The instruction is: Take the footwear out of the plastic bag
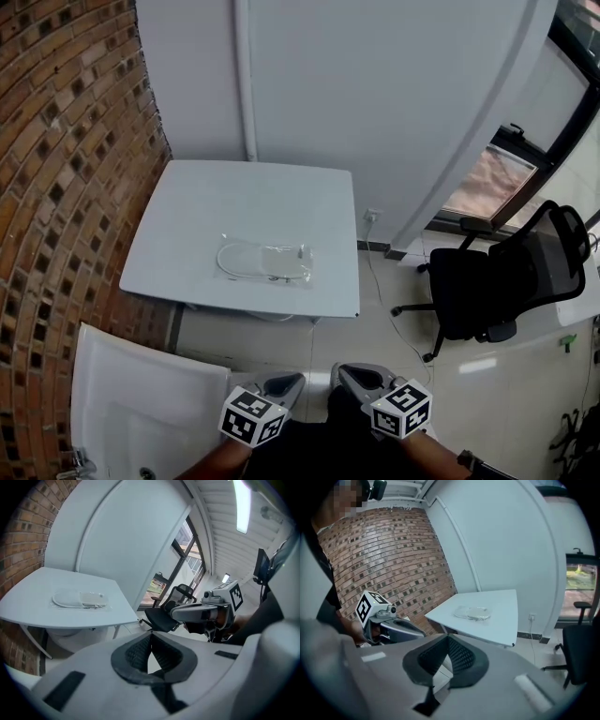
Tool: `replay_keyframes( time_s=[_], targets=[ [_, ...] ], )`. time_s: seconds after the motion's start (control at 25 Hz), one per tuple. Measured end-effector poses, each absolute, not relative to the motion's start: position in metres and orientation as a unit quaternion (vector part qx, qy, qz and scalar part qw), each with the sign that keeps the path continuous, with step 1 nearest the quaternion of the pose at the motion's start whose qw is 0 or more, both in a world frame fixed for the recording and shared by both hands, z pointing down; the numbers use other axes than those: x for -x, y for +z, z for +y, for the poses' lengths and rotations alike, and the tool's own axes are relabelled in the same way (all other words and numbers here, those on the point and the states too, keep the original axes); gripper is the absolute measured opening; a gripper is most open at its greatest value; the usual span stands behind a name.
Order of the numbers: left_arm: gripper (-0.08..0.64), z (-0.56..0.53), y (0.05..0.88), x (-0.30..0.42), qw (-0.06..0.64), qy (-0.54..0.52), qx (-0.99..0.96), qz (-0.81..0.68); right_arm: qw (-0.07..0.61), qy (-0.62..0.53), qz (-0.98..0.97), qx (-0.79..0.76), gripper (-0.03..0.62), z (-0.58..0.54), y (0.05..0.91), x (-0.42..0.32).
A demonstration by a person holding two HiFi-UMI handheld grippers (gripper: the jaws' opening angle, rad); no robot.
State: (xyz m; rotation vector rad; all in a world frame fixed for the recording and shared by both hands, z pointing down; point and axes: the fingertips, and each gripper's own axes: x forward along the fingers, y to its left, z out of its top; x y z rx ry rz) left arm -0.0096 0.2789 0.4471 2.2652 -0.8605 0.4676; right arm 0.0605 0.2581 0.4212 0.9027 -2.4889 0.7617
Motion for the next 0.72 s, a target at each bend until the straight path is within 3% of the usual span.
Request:
replay_keyframes(
  time_s=[0.48, 0.72],
  targets=[
    [0.008, 0.171, 0.431, 0.026, 0.319, 0.17, -0.831, -0.424, 0.183, 0.245, -0.915, -0.261, 0.002, 0.158, 0.408, -0.066],
    [0.008, 0.126, 0.434, 0.002, 0.323, 0.17, -0.803, -0.471, 0.182, 0.238, -0.931, -0.207, 0.002, 0.105, 0.406, -0.082]
  ],
)
